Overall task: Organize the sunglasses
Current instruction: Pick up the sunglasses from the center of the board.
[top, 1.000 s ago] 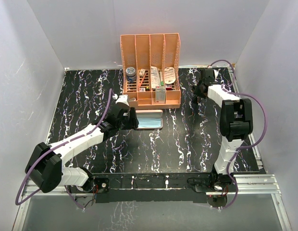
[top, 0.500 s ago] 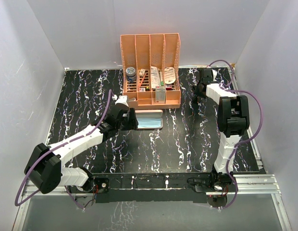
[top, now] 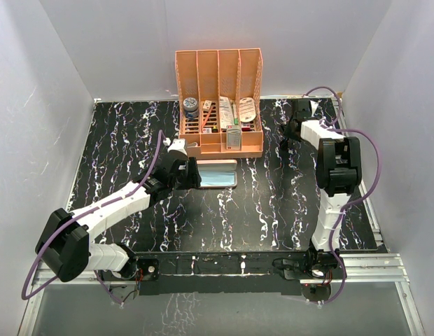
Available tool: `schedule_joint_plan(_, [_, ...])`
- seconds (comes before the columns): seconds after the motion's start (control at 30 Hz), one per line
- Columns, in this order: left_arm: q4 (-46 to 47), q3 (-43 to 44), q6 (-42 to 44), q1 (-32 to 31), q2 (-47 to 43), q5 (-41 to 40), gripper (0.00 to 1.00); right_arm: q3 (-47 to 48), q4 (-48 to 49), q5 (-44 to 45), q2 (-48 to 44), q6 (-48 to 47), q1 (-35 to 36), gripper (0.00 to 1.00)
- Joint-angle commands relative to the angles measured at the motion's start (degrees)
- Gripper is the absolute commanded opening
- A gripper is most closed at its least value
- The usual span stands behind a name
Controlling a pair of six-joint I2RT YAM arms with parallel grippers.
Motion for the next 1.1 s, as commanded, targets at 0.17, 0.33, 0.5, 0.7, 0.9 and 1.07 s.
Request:
schedule_joint_plan(0.17, [-0.34,-0.38,0.07,-0.22,-2.06,-0.64,0.53,2.93,2.09,-0.97,1.84,-0.17,-0.16,0.25])
schedule_joint_plan(0.33, [-0.41,-0.27,0.03,-0.24,-2.01,-0.77,0.53,2.8,2.02,-0.95,1.73,-0.17,-0.16,0.2])
schedule_joint_plan(0.5, [-0.31,-0.37,0.03,-0.2,-2.06,-0.64,0.53,1.67,2.37,-1.1,0.54,0.15,-0.16,0.01])
schedule_joint_plan(0.7, [-0.67,-0.28,0.08,-0.24,-2.2,-1.57,0.53,-0.79,3.11,-1.59,-1.63,1.18,-0.1,0.0])
schedule_joint_plan(0.9, [-0.8,-0.36,-0.07,-0.2,-3.5,-3.74,0.53,-5.33,4.15,-3.27,-7.1,4.07,-0.07,0.0])
schedule_joint_plan(1.07, [-1.17,0.11,-0.18,0.18,-3.08,-5.6,0.54,-12.01,5.54,-4.91,-13.61,6.41,0.31,0.0])
